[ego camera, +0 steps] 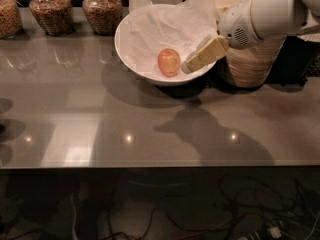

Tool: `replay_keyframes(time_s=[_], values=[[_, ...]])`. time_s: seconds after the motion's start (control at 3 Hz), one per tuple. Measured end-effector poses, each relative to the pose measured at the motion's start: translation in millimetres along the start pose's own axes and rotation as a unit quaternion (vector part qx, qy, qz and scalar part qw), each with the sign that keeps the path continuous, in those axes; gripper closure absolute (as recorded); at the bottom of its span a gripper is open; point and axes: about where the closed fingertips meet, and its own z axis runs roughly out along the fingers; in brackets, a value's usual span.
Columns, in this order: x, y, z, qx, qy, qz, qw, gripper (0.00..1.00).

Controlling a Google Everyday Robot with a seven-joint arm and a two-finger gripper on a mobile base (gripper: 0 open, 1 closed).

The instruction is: Pick apple from white bowl

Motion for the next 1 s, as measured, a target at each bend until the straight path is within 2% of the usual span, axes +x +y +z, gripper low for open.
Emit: replay_keyframes(time_s=[0.33, 0.67, 1.0], values=[[-14.7, -7.6, 29.6, -0.006, -0.006, -0.013, 0.9999, 0.21], [-20.4, -7.1, 60.2, -0.022, 0.003, -0.024, 0.9995, 0.29], [-18.6, -5.7, 85.0, -0.033, 0.021, -0.034, 0.9987, 0.27]])
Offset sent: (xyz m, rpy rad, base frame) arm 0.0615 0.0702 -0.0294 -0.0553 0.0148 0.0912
